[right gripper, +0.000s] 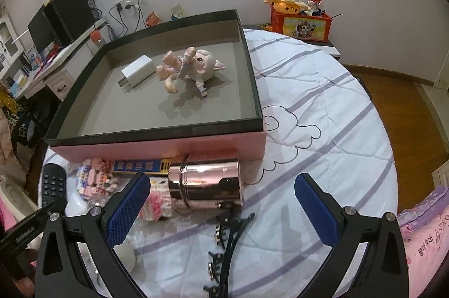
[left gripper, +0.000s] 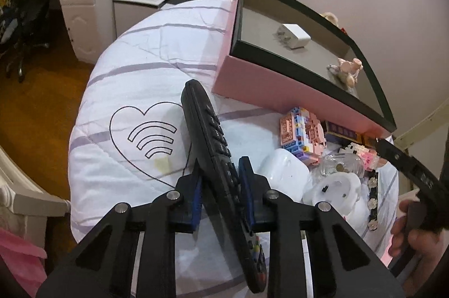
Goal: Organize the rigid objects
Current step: 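Grasp the black remote with the left gripper while the right grasps the rose-gold canister, then carry the remote and canister into the box and open both grippers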
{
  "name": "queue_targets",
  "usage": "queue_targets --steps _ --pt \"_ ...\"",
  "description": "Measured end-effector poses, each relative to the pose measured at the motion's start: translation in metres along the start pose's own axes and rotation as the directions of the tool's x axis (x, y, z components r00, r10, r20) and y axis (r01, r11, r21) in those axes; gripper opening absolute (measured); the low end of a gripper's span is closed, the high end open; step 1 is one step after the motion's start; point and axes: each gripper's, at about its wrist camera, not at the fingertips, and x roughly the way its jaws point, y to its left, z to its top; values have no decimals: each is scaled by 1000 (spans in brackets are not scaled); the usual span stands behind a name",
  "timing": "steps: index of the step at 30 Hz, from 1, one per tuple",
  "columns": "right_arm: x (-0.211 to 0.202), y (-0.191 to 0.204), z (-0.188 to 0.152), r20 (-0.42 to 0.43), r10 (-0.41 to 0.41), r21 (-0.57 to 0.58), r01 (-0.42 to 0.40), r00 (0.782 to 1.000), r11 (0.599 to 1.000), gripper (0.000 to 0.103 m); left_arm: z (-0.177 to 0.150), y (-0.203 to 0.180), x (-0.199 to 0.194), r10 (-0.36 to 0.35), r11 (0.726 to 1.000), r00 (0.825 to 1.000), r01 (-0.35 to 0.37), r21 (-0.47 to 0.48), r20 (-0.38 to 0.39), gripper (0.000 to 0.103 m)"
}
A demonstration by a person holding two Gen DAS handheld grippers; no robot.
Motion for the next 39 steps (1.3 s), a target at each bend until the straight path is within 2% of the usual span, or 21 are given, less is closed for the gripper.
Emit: queue_targets --steps 5,10,11,19,30,39 --pt "13 3 0 -19 -4 -10 4 1000 1000 97 2 -6 6 33 999 999 -34 38 7 26" --pt "19 5 -2 -25 14 -23 -14 1000 1000 69 2 -13 8 60 995 998 -63 78 30 25" --pt "17 6 -3 -22 24 -31 -25 999 999 58 1 -12 8 52 996 998 -54 76 30 24" --pt "2 4 -9 7 39 -24 -39 999 999 58 2 -4 -4 2 997 1000 -4 77 31 17" --pt "-36 -1 -9 71 62 -15 -61 996 998 58 7 -12 -39 -33 993 996 23 115 83 17" --pt "-68 15 12 143 105 -65 -96 984 993 58 41 -37 -78 -69 983 984 39 180 165 17"
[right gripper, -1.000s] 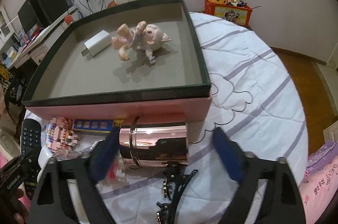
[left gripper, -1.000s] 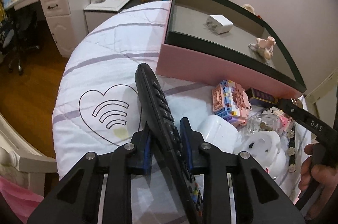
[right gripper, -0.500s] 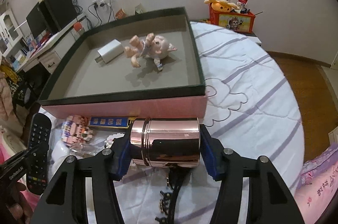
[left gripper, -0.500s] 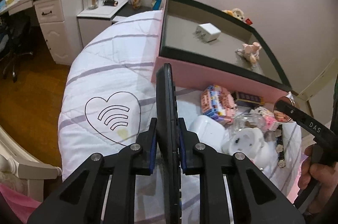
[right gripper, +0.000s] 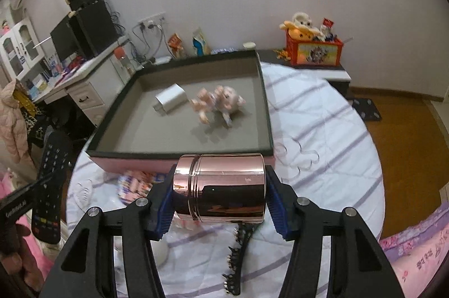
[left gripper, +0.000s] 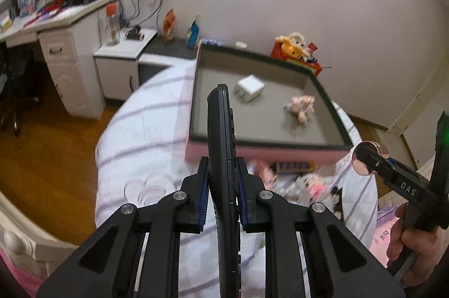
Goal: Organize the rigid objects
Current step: 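Carry the remote and canister into the box and open both grippers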
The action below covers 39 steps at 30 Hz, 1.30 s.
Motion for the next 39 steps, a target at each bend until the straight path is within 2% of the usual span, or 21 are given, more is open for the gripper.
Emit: queue_targets --steps 10,19,27,32,34,36,37,38,39 --pt "6 23 54 51 16 -74 -12 999 997 58 63 -30 14 0 997 999 -4 80 50 17" --pt "58 22 102 6 6 -86 -5 1000 996 58 107 -48 58 28 991 998 -35 126 54 17" --pt "141 5 129 -125 -19 -67 10 992 998 58 123 -50 129 43 991 998 -37 131 -44 17" --pt "177 4 131 -193 -44 -89 27 980 996 58 119 -48 171 71 990 989 -53 130 -134 18" --pt "186 5 129 -212 -56 -102 35 976 994 58 117 -47 178 93 989 985 -74 127 -147 18" --pt "192 6 126 -225 -71 -121 45 972 992 58 116 -48 182 116 987 981 -95 133 -158 23" --pt "193 6 125 -230 -74 -125 45 970 991 58 115 -49 182 119 986 980 -98 137 -159 34" --pt "194 6 123 -232 -76 -131 46 970 990 60 115 -50 181 130 984 979 -108 144 -156 54" --pt "193 7 122 -225 -81 -137 50 971 989 74 115 -51 178 143 981 979 -121 152 -147 66"
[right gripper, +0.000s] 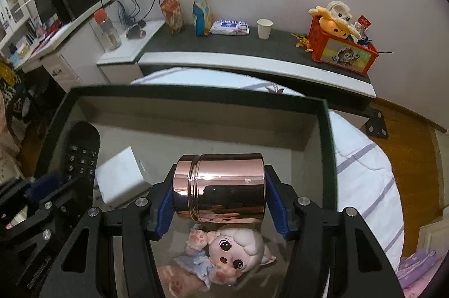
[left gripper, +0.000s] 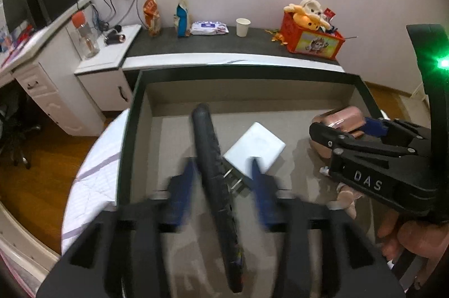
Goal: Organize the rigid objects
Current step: 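Carry the remote and canister into the box and open both grippers, then withdraw both grippers from the box toward the remaining items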
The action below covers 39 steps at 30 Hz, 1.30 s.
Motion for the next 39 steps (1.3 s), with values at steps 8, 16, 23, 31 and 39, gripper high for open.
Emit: queue_targets --steps 8,16,23,31,39 --pt "-38 4 -7 84 12 7 -12 996 1000 87 -7 2 -44 14 1000 996 -15 8 86 103" --pt "-102 5 -36 186 78 27 -85 980 996 103 -30 14 -113 -13 999 986 18 -29 165 103" --pt "-154 10 -79 255 88 43 -102 963 994 103 -61 19 -173 -3 999 969 12 -38 248 103" --pt "-190 12 -142 270 91 62 -111 959 992 103 -120 19 -204 28 999 961 -20 -33 276 103" --pt "-198 9 -200 240 77 98 -103 968 990 103 -174 19 -200 24 998 971 -11 -54 239 103"
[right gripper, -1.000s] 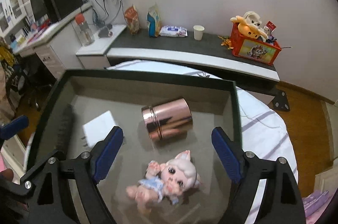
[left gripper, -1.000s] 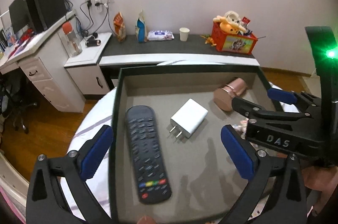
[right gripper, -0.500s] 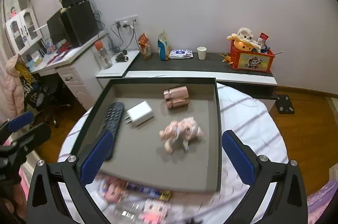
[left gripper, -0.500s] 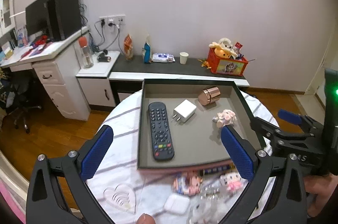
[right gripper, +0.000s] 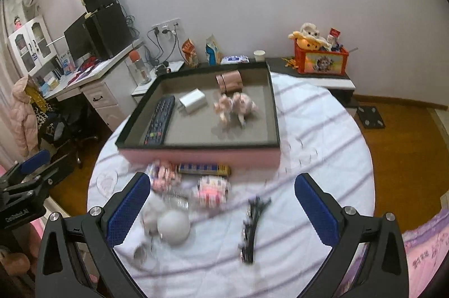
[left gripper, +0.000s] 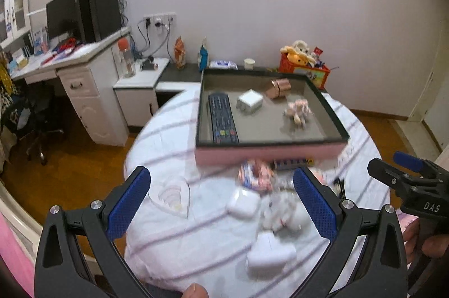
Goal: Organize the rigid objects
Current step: 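Withdraw both grippers from the box toward the remaining items, then grasp the white foam block with the left gripper while the right grasps the black hair clip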
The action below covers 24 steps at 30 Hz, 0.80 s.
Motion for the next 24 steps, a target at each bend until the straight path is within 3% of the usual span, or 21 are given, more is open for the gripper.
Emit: queue_targets --steps 9,24 --pt "-5 -4 -38 -47 -16 17 17 999 1000 103 -39 -10 -9 -33 999 999 33 -13 -29 103" --pt "-13 -6 -47 -38 -18 25 19 999 1000 103 -47 -14 -23 -27 1000 999 27 -16 -22 103"
